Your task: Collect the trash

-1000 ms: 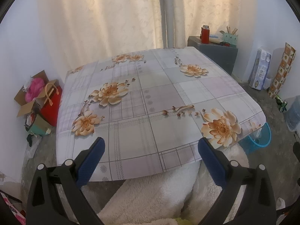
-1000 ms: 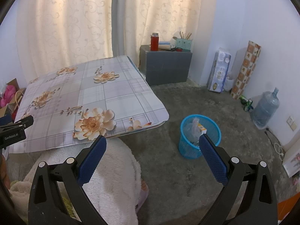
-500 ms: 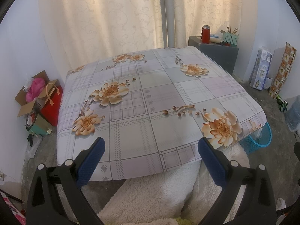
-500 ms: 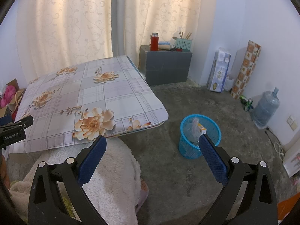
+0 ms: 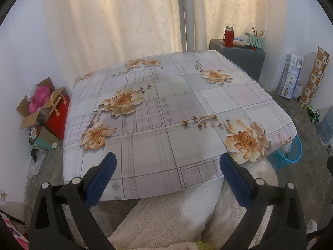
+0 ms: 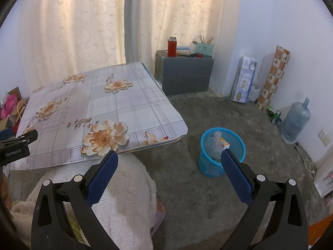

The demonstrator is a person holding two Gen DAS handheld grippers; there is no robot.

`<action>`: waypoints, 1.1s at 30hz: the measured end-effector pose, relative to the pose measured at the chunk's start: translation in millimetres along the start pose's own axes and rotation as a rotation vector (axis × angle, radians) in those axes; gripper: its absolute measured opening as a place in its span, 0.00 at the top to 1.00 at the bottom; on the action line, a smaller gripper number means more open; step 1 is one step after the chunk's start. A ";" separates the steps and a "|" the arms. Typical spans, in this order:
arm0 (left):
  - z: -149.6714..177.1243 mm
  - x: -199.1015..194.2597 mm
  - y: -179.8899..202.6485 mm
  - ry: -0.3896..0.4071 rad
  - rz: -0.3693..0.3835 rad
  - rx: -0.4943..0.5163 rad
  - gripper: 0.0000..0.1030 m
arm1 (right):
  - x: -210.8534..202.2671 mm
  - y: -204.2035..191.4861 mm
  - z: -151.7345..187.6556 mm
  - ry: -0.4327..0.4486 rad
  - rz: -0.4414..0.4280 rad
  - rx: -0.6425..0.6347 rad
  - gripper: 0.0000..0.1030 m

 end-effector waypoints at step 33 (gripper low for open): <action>1.6 0.0 -0.9 -0.005 0.000 0.002 0.06 | 0.0 -0.8 0.7 0.001 0.001 0.001 0.08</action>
Point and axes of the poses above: each gripper's, at about its wrist camera, not at the fingertips, and x roughly the way its jaws point, y to its right, z to its underside, the point moved 7 cm from there along x, roughly the way its jaws point, and after that the axes turned 7 degrees about z, right-handed, at the moved point
